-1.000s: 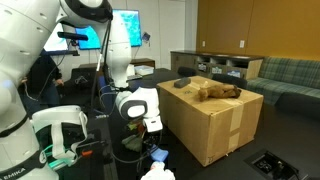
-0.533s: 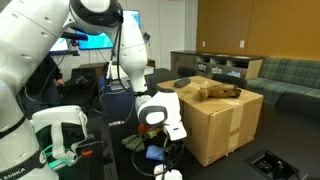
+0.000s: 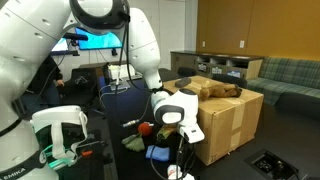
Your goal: Put the objects on the surface on the box and the objects on the box on the counter top
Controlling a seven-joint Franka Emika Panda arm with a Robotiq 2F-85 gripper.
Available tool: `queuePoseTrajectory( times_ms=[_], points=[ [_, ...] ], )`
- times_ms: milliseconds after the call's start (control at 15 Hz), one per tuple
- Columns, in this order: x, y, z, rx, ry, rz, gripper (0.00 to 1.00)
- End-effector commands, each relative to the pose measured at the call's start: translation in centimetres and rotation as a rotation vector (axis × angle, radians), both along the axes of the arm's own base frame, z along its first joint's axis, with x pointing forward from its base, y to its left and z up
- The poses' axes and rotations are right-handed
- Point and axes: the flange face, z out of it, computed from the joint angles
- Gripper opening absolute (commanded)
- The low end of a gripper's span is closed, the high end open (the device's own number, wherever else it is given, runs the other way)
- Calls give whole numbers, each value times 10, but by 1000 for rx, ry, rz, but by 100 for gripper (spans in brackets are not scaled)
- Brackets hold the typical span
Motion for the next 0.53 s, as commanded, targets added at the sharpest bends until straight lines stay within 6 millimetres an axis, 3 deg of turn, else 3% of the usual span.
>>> queuePoseTrajectory(
  times_ms=[0, 467],
  points=[
    [12, -6, 2, 91, 58, 101, 100],
    [-10, -12, 13, 107, 169, 180, 100]
  ],
)
